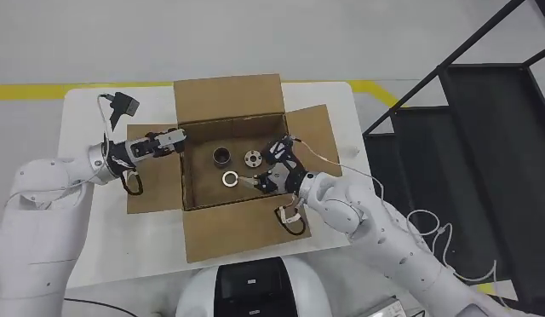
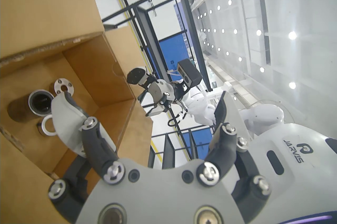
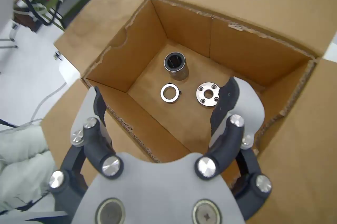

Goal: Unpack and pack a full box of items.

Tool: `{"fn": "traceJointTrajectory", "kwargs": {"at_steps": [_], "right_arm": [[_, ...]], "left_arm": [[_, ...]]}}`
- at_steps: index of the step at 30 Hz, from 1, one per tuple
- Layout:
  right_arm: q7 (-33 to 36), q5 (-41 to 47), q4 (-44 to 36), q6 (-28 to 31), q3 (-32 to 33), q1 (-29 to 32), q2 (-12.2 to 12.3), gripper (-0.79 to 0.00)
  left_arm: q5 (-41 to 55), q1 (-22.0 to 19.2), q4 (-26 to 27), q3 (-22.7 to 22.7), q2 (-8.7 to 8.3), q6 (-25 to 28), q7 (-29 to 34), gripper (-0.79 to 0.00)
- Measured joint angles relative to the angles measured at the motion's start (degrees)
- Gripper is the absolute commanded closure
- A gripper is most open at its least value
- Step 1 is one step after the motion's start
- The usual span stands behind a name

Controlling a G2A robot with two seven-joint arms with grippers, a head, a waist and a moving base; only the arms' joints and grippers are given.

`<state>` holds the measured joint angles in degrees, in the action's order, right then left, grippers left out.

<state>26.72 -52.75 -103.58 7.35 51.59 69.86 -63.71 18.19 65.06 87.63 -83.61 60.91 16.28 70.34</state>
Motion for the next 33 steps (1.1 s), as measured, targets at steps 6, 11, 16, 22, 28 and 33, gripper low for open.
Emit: {"fn": "traceJointTrajectory", "kwargs": {"at_steps": [6,11,16,22,28,33], "right_arm": [[4.20,-4.54,6.94,-5.97,-9.33,-9.16,-3.60,-0.785],[4.92,-4.00,10.01,-7.53,-11.52,-12.52,-5.02,-0.785],[4.89,-4.02,9.91,-7.47,-11.46,-12.42,-4.99,-0.785],[4.89,-4.03,9.91,-7.47,-11.46,-12.42,-4.99,-0.785],[4.95,-4.49,10.21,-7.59,-11.50,-12.30,-5.02,-0.785],[8.01,-4.82,12.41,-6.44,-13.25,-15.37,-6.41,-0.785]], "left_arm": [[1.51,0.40,0.33,-0.97,-0.56,-0.56,3.34,-0.785],[1.49,0.40,0.35,-0.98,-0.57,-0.56,3.31,-0.785],[1.49,0.40,0.35,-0.98,-0.57,-0.55,3.31,-0.785],[1.49,0.40,0.35,-0.98,-0.57,-0.55,3.31,-0.785],[1.49,0.40,0.35,-0.98,-0.57,-0.55,3.31,-0.785],[1.49,0.40,0.35,-0.98,-0.57,-0.55,3.31,-0.785]]}}
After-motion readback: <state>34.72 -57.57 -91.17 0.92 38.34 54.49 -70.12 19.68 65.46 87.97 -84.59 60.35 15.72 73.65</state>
